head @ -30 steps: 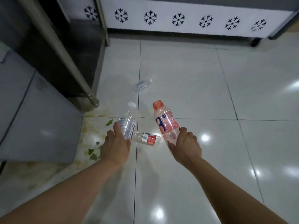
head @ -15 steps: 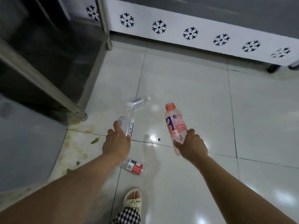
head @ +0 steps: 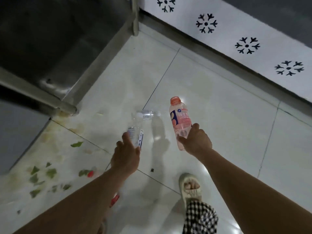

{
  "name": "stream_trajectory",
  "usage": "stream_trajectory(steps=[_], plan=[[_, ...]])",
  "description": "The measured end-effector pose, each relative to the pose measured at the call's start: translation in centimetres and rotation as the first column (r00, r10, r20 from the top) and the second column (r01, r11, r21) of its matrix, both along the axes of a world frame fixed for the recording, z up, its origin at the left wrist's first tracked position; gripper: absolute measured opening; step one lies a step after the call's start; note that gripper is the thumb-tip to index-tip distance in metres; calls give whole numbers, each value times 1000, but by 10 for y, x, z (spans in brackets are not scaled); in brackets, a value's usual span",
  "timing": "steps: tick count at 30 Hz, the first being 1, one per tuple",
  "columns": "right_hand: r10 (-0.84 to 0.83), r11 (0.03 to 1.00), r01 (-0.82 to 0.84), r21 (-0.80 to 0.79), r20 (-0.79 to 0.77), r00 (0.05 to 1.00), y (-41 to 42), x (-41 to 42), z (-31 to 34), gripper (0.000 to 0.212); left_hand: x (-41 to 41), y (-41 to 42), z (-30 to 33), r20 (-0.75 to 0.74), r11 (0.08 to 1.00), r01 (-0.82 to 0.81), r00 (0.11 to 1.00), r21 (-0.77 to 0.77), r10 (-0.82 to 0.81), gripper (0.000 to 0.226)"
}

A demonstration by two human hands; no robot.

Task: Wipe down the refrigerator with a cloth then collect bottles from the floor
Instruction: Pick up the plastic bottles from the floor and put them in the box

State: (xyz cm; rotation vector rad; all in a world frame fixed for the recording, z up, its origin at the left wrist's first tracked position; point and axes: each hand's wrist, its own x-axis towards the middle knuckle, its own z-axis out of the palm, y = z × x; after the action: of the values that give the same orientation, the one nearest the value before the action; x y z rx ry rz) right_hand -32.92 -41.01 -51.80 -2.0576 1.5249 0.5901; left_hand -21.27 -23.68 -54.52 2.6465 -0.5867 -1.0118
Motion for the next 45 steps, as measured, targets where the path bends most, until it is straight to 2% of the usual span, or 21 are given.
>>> stream_trajectory(steps=[3, 5, 8, 10, 13, 20, 25, 30, 32, 37, 45], plan=[[102, 994, -102, 40, -7, 995, -43, 9, -45, 61, -18, -34, -36, -4, 991, -135, 991, 3, 135, 59], [151, 987, -151, 63, 10, 989, -62, 11, -77, 59, -31, -55, -61, -34, 959, -283, 958, 17, 284, 60], [210, 974, -212, 78, 29, 977, -81, 14, -127, 57, -49, -82, -103, -76, 855, -515, 852, 57, 518, 57], [218, 971, -219, 91, 24, 976, -91, 17, -157, 57, -57, -96, -131, -84, 790, -608, 786, 78, 613, 54], [195, 972, -202, 119, 65, 979, -103, 21, -201, 60, -62, -114, -174, -88, 715, -697, 709, 55, 699, 54], [224, 970, -231, 71, 99, 970, -114, 23, -273, 63, -69, -138, -250, -171, 613, -790, 607, -22, 776, 60], [243, 965, -252, 78, 109, 964, -102, 21, -290, 63, -64, -140, -274, -238, 647, -759, 642, -68, 729, 50], [321, 937, -328, 118, 73, 944, -96, 18, -282, 70, -50, -122, -269, -241, 762, -642, 755, -82, 610, 49], [381, 919, -383, 93, 37, 924, -91, 15, -272, 74, -46, -110, -258, -219, 814, -577, 805, -72, 551, 53], [553, 833, -549, 66, -72, 830, -58, 11, -221, 70, -38, -62, -203, -107, 900, -434, 898, -42, 428, 60], [743, 669, -735, 109, -72, 666, 47, 24, -145, 64, -32, 56, -124, -37, 909, -412, 909, 58, 414, 66]])
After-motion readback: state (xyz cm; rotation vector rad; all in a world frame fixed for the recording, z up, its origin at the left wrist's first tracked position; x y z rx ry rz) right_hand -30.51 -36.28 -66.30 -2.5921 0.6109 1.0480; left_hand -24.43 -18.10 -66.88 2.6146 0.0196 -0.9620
